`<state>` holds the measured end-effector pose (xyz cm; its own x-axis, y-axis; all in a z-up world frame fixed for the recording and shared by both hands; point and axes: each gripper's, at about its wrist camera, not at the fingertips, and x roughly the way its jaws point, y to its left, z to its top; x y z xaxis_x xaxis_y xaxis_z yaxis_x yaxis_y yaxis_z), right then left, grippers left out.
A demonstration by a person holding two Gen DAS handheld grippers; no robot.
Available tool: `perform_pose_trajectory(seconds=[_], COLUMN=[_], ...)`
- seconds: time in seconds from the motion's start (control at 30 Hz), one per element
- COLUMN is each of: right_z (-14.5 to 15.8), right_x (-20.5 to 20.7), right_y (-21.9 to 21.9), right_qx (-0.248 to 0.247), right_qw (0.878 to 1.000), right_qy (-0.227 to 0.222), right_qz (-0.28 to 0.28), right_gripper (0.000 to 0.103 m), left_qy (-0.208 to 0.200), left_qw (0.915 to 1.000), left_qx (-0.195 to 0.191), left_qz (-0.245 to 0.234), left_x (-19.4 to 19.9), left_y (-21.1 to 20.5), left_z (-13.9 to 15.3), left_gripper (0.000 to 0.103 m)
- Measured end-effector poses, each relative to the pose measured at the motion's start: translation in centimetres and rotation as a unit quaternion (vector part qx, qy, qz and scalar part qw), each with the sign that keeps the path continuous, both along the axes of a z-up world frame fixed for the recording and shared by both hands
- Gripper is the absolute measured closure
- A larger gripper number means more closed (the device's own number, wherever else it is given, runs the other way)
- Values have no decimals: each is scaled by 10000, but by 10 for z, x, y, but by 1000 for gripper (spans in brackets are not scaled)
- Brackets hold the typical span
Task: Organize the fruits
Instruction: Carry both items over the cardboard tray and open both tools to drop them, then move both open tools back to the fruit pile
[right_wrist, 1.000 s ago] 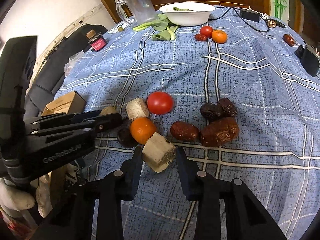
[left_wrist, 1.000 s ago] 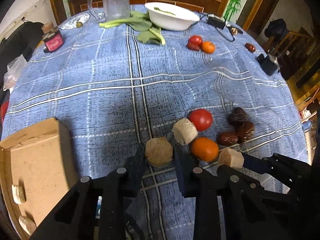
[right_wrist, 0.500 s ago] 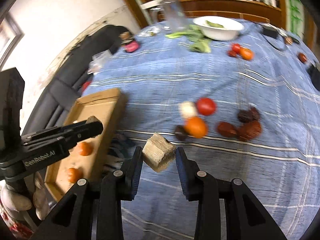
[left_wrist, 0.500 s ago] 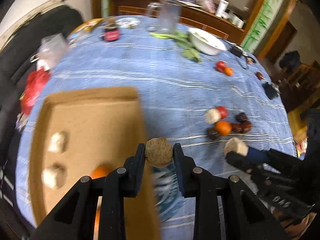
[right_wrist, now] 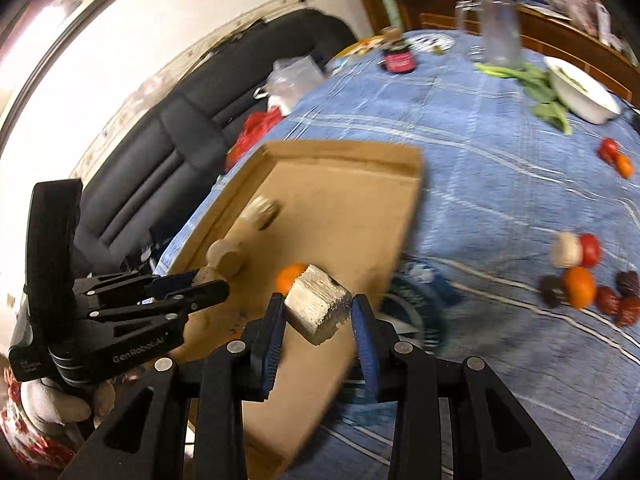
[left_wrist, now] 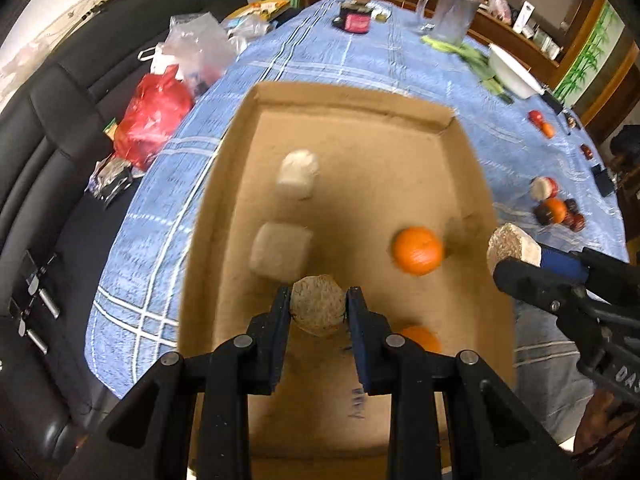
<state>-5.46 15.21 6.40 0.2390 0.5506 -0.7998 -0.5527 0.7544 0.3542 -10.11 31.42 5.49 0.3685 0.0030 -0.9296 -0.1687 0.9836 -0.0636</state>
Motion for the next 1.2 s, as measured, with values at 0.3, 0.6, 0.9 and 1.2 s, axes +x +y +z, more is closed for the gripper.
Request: perform_pose_trajectory(seconds=[0.3, 0.6, 0.9, 1.2], right_z=[-30, -37, -23, 5], right_x=[-15, -7, -14, -19], right_y=[37, 36, 31, -9], right_qx=[-710, -638, -436, -226], right_qw=[9972, 9979, 9990, 9987], right_qy=[5, 91, -10, -336], right_qz=[249, 36, 119, -311], right_gripper=[66, 65, 62, 55], left_qy=[213, 202, -90, -716], left_qw=[9994, 9995, 9987, 9864], left_qx=[113, 101, 505, 1474], left_qz=[-257, -232, 45, 88], left_x=[2, 0, -8, -18], left_y=[8, 10, 5, -34], left_z=[-21, -19, 9, 57], left_gripper=[76, 75, 61, 43])
